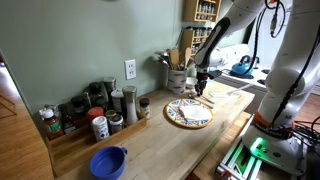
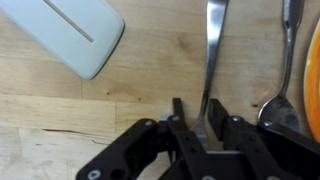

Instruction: Pick up the silver fork and put it on the plate, pick up the silver spoon and put it on the plate

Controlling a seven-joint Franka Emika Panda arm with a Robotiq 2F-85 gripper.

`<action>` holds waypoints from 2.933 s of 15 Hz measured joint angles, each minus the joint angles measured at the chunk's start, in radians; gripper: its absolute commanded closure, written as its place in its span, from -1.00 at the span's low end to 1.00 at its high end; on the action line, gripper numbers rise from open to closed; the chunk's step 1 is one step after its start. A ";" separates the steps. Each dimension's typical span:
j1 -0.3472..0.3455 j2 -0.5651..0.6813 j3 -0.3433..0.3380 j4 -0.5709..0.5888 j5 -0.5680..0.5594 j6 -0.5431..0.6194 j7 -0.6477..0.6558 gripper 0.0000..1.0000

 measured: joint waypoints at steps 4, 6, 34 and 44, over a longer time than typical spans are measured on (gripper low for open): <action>-0.005 0.006 0.005 0.004 0.026 0.000 -0.037 0.96; -0.008 0.004 0.006 0.003 0.026 0.000 -0.041 0.96; 0.295 -0.350 0.099 -0.120 0.187 -0.295 -0.126 0.96; 0.296 -0.249 0.102 -0.119 0.196 -0.250 -0.192 0.96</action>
